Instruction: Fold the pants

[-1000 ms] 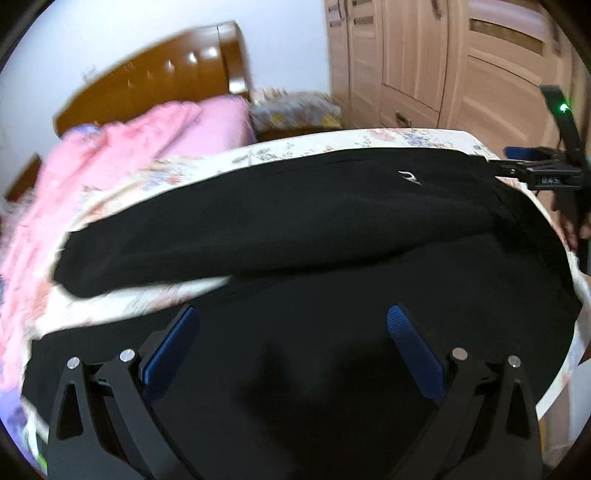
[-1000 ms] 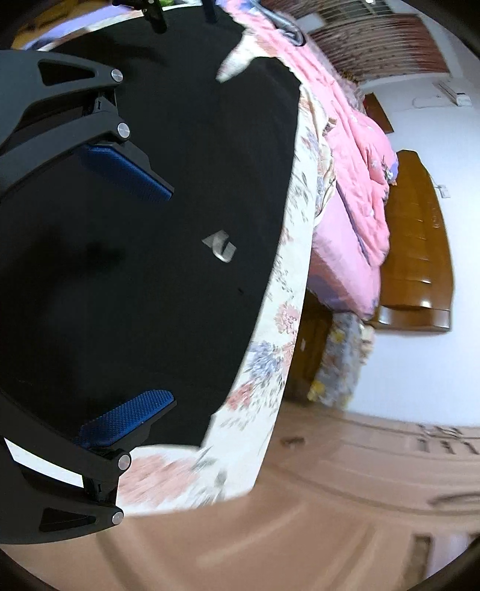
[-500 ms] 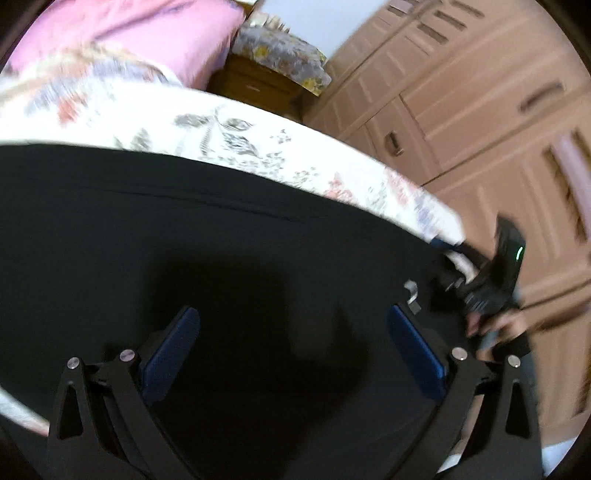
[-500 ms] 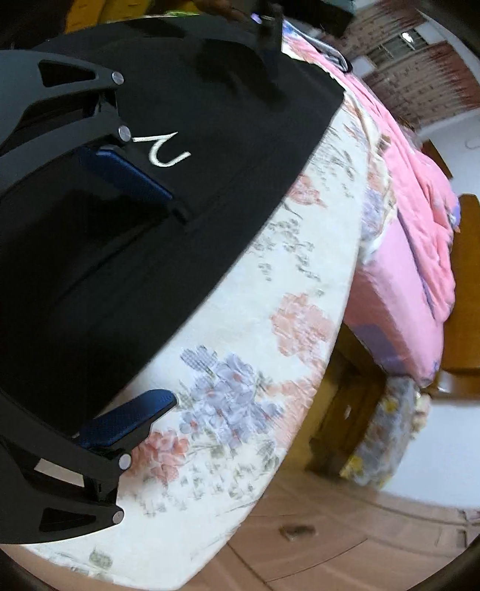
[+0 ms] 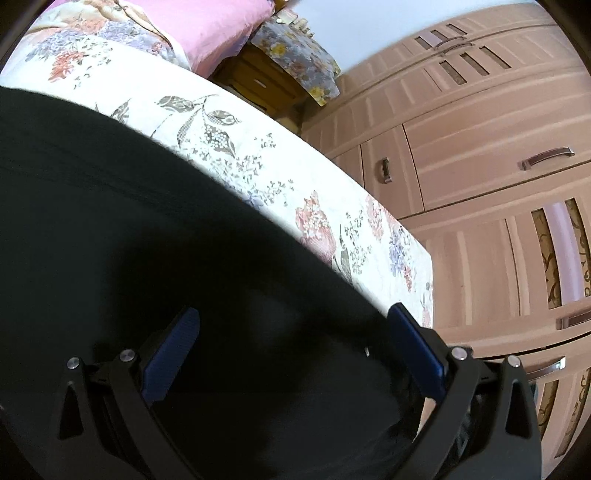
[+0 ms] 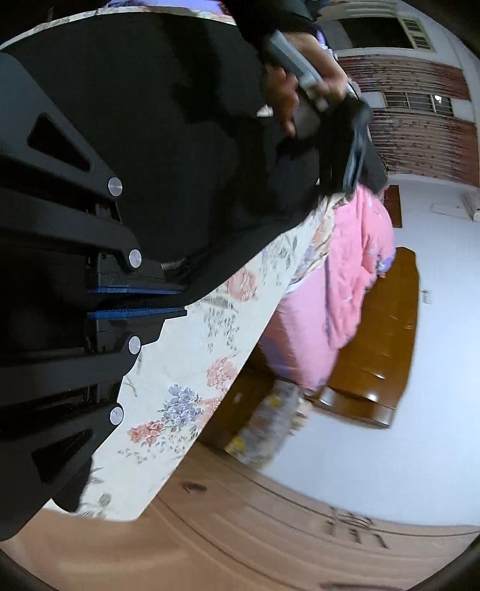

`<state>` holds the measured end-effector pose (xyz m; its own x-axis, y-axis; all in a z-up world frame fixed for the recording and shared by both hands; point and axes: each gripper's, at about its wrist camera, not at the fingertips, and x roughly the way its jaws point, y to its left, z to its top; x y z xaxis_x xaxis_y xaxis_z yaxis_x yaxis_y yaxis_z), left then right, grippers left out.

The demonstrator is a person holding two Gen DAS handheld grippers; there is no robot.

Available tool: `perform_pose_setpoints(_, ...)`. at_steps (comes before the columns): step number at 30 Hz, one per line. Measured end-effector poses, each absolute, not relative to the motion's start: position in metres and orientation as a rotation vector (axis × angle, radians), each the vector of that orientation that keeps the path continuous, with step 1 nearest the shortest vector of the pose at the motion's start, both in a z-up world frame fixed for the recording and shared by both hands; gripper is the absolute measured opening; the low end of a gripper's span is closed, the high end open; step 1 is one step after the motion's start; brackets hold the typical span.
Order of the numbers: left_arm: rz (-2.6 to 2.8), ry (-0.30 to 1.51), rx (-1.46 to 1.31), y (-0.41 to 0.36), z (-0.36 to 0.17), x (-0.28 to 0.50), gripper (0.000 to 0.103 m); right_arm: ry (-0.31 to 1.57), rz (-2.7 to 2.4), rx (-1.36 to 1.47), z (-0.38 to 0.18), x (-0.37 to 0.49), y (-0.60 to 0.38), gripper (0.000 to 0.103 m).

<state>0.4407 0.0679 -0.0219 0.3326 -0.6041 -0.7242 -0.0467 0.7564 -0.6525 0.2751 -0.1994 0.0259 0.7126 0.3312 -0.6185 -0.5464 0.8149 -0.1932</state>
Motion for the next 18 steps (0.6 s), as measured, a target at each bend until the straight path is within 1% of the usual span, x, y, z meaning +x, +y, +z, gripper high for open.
perform_pose_setpoints(2, -0.373, 1.190, -0.617, 0.070, -0.020, 0.435, 0.101, 0.583, 0.484, -0.370, 0.025, 0.250, -0.192, 0.009)
perform_pose_setpoints(4, -0.348, 1.189, -0.599, 0.066, -0.023, 0.431, 0.084, 0.560, 0.477, -0.361, 0.021, 0.227, -0.183, 0.009)
perform_pose_setpoints(5, -0.348, 1.199, -0.595, 0.064, -0.026, 0.429, 0.048, 0.554, 0.463, -0.361, 0.019, 0.220, -0.180, 0.009)
perform_pose_setpoints(6, -0.352, 1.216, -0.593, 0.063, -0.030, 0.423, 0.018, 0.552, 0.445, -0.357, 0.017, 0.216, -0.176, 0.009)
perform_pose_setpoints(7, -0.346, 1.209, -0.589, 0.063, -0.029, 0.416, 0.018, 0.556, 0.431, -0.347, 0.014, 0.211, -0.175, 0.009)
perform_pose_setpoints(8, -0.334, 1.175, -0.569, 0.064, -0.024, 0.407, 0.015, 0.560, 0.416, -0.337, 0.011, 0.207, -0.175, 0.009)
perform_pose_setpoints(10, -0.323, 1.052, -0.494, 0.065, 0.002, 0.372, 0.014, 0.542, 0.401, -0.323, 0.014, 0.198, -0.174, 0.009)
perform_pose_setpoints(12, -0.330, 0.861, -0.411, 0.066, 0.041, 0.315, 0.014, 0.515, 0.395, -0.287, 0.023, 0.182, -0.177, 0.009)
perform_pose_setpoints(15, -0.342, 0.735, -0.339, 0.067, 0.054, 0.243, 0.014, 0.500, 0.408, -0.225, 0.028, 0.153, -0.182, 0.010)
perform_pose_setpoints(16, -0.336, 0.730, -0.330, 0.068, 0.048, 0.225, 0.014, 0.511, 0.406, -0.198, 0.023, 0.143, -0.185, 0.026)
perform_pose_setpoints(17, -0.315, 0.740, -0.318, 0.070, 0.033, 0.208, 0.016, 0.539, 0.406, -0.176, 0.017, 0.137, -0.187, 0.062)
perform_pose_setpoints(18, -0.305, 0.759, -0.313, 0.070, 0.021, 0.203, 0.017, 0.593, 0.383, -0.143, 0.007, 0.130, -0.190, 0.079)
